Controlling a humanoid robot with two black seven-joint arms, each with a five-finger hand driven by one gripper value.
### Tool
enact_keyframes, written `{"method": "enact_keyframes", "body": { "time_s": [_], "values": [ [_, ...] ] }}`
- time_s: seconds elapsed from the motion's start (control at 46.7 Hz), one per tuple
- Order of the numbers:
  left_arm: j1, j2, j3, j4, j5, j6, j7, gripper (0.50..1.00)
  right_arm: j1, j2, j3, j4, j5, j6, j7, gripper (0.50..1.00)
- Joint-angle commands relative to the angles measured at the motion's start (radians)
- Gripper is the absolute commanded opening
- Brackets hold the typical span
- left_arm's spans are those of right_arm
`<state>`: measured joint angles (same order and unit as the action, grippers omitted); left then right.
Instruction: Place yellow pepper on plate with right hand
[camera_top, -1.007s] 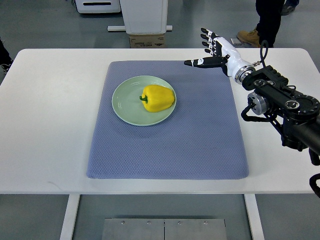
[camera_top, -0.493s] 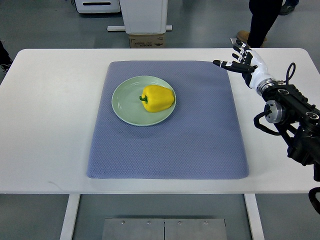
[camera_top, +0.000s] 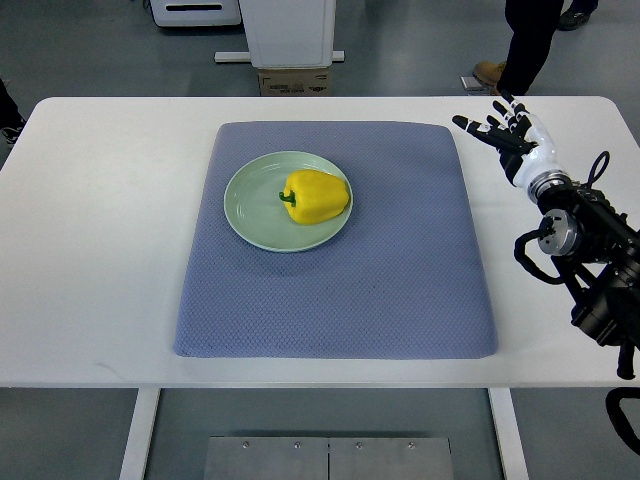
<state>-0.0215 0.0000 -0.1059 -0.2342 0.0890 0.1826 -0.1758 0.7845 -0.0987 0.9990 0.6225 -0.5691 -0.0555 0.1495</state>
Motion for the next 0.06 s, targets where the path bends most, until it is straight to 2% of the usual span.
{"method": "enact_keyframes", "body": {
  "time_s": [0.0, 0.043],
  "values": [
    [0.0, 0.0, 0.0, 0.001, 0.0, 0.0, 0.001, 1.0, -0.004, 0.01, 0.0, 0.005, 0.0, 0.0, 0.002, 1.0],
    [0.0, 0.0, 0.0, 0.0, 0.0, 0.0, 0.001, 1.0, -0.005, 0.01, 0.0, 0.005, 0.0, 0.0, 0.002, 1.0]
  ]
}}
